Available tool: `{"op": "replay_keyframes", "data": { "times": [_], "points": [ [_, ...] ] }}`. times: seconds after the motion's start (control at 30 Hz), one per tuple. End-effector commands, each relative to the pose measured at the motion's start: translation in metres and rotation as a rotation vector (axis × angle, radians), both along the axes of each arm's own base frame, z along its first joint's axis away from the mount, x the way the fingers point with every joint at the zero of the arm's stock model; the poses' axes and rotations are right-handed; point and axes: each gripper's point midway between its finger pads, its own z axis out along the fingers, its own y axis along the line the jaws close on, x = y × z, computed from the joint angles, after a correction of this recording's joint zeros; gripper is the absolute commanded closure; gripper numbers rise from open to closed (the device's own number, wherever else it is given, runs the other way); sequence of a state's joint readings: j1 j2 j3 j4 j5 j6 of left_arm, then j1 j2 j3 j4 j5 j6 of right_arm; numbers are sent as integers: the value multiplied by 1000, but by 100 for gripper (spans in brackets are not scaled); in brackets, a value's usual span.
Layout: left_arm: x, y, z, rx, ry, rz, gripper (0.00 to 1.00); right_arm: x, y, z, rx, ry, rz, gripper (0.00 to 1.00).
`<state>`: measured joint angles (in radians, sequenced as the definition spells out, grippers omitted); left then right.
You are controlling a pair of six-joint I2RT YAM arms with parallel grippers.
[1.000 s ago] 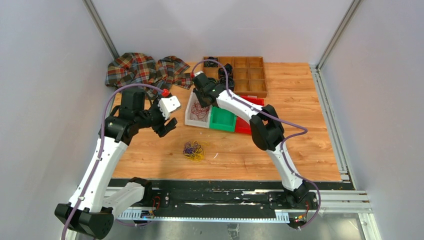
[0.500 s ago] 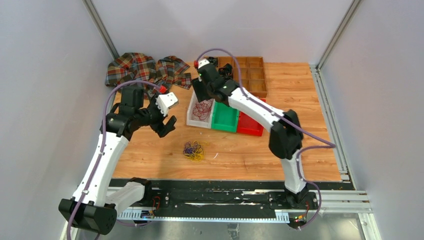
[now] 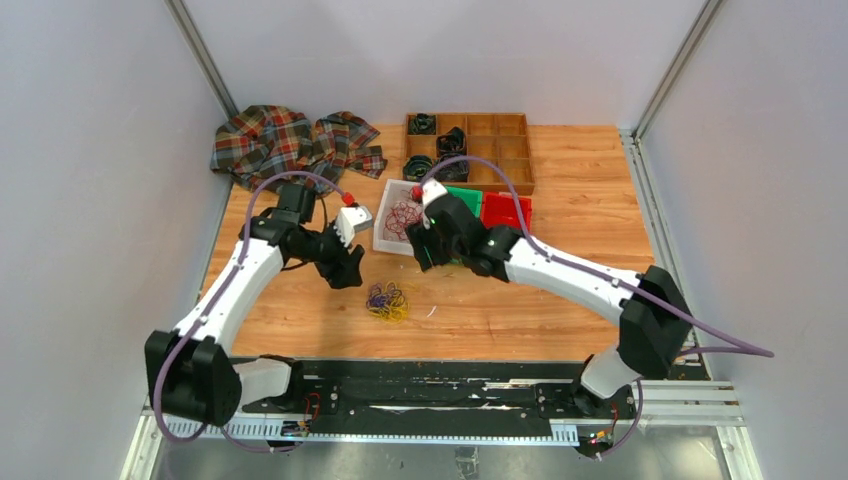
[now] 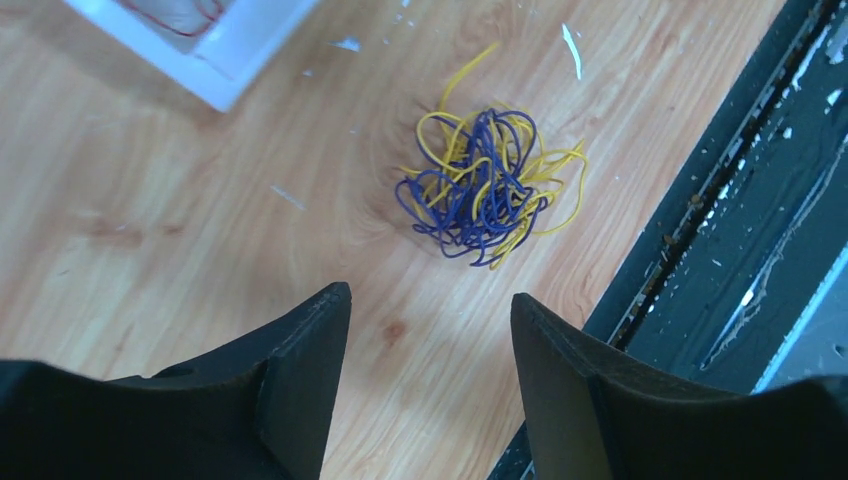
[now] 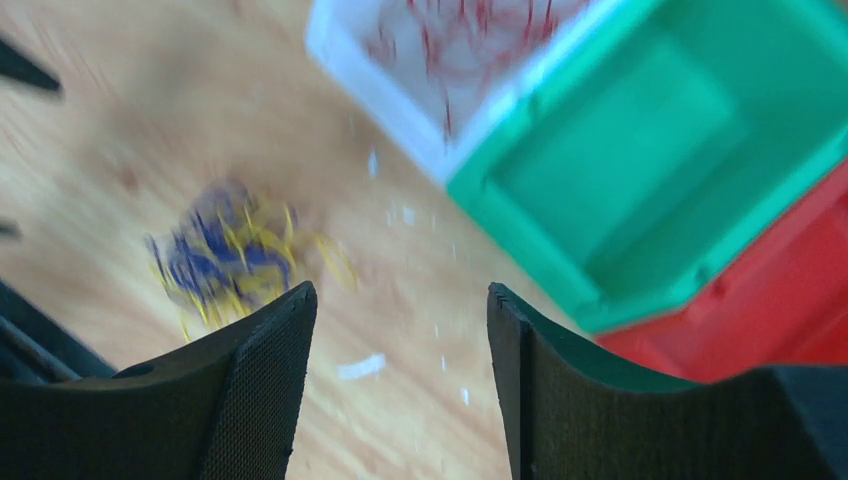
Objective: Untangle the cables
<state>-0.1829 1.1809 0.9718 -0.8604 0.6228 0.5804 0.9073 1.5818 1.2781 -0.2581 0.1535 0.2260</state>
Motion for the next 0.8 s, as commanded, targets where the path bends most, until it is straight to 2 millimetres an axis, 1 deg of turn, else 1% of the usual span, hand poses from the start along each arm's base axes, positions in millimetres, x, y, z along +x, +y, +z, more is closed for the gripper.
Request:
{"op": "replay_keyframes", "data": {
  "times": [0.0, 0.13, 0.17, 0.23, 0.33, 0.4, 0.53, 0.63, 0.7, 0.77],
  "points": [
    [-9, -17, -27, -17, 82, -116, 37, -47, -20, -10, 51, 35, 10, 37],
    [-10, -28, -49, -15, 177, -117, 39, -74, -37, -26, 49, 25, -1, 38],
    [-11, -29, -53, -16, 201, -111, 40, -79, -39, -30, 56, 24, -6, 38],
    [-12, -30, -60, -15, 241, -100, 42, -83, -42, -29, 72, 2, -15, 38],
    [-18, -29, -69, 2, 279, -97, 43, -82, -43, -26, 88, -20, -31, 39],
    [-22, -27, -75, 19, 291, -104, 46, -80, -42, -23, 87, -31, -34, 39],
    [-24, -29, -82, 37, 296, -113, 50, -76, -38, -20, 79, -42, -29, 41],
    [-23, -31, -87, 76, 291, -132, 53, -75, -37, -18, 84, -43, -31, 42],
    [-19, -28, -92, 114, 272, -137, 56, -75, -37, -16, 93, -45, -34, 43],
    [-12, -24, -95, 149, 248, -131, 64, -76, -36, -13, 110, -47, -31, 46]
  ]
}}
